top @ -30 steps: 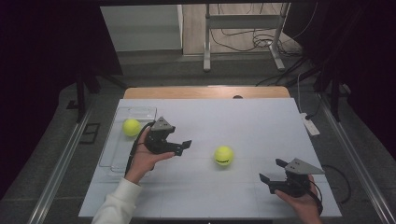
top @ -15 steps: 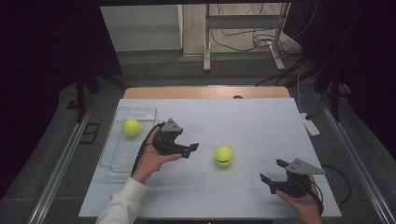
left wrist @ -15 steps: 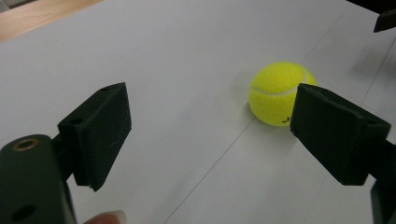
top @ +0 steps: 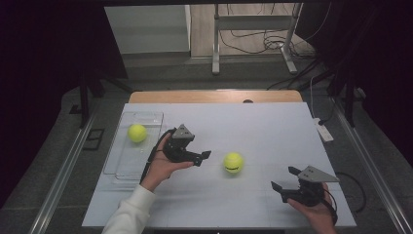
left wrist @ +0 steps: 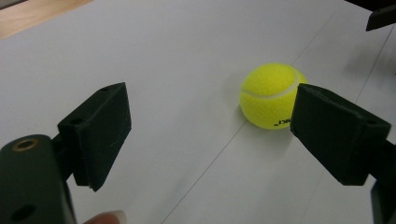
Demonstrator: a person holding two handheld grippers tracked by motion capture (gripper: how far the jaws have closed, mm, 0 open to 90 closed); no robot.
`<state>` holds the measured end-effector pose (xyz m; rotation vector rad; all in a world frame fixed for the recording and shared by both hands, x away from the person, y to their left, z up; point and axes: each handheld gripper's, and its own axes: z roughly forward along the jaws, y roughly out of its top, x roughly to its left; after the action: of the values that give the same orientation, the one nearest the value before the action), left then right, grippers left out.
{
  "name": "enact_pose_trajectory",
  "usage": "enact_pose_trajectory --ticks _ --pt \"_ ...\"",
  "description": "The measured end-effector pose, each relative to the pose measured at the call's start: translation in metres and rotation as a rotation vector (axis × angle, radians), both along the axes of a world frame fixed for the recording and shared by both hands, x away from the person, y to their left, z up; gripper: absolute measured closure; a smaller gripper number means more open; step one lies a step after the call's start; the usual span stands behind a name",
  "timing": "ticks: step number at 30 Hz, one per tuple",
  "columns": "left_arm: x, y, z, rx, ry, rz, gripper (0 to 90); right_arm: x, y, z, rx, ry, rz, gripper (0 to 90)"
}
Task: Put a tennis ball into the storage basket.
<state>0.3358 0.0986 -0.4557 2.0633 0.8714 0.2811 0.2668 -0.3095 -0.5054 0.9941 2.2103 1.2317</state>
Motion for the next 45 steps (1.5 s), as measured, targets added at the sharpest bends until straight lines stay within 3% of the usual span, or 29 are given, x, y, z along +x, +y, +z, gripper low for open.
enact_pose_trajectory --ticks 31,45 --pt "0.007 -0.034 -0.014 0.055 0.026 -0.056 13.3 -0.002 -0.003 0.000 0.013 0.007 -0.002 13.9" --pt "0.011 -0.037 -0.014 0.031 0.042 -0.062 13.4 -0.002 -0.002 -0.001 0.011 0.008 -0.005 13.9"
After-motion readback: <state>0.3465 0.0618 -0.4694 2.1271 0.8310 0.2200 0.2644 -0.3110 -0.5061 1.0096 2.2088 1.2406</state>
